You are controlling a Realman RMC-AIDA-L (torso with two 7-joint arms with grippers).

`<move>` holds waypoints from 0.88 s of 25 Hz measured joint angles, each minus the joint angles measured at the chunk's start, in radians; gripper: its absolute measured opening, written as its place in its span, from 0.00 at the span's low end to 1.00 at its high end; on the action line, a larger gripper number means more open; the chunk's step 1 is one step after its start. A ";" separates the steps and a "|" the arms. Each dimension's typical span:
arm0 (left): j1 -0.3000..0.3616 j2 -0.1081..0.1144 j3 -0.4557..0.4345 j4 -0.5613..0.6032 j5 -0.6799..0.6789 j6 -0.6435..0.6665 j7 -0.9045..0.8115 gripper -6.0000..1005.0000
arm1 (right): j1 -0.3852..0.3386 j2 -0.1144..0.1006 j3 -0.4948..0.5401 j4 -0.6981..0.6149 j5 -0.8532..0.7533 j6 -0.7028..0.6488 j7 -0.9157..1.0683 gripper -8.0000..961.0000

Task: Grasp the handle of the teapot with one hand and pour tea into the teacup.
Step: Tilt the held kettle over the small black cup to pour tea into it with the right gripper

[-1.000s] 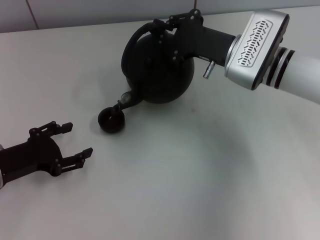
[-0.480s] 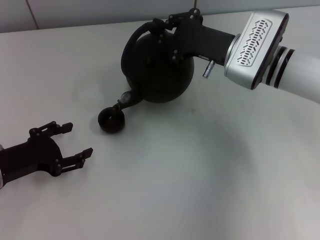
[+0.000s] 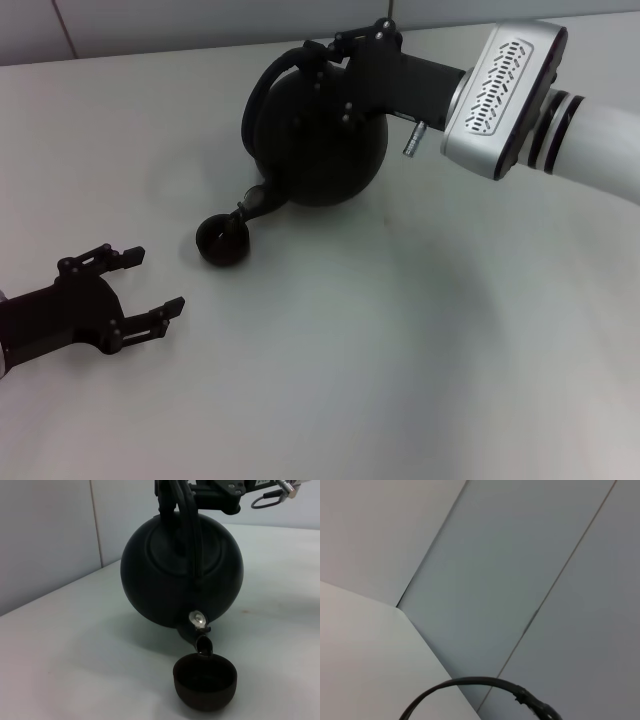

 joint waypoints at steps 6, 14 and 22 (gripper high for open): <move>0.001 0.000 -0.001 -0.002 0.000 0.000 0.000 0.82 | -0.022 0.000 -0.144 -0.056 0.120 0.052 -0.002 0.12; 0.003 0.003 -0.003 -0.002 0.000 0.001 0.001 0.82 | -0.076 0.000 -0.282 -0.140 0.237 0.106 0.010 0.12; 0.005 0.006 -0.004 0.001 0.000 0.010 0.001 0.82 | -0.081 0.000 -0.273 -0.126 0.240 0.108 0.041 0.11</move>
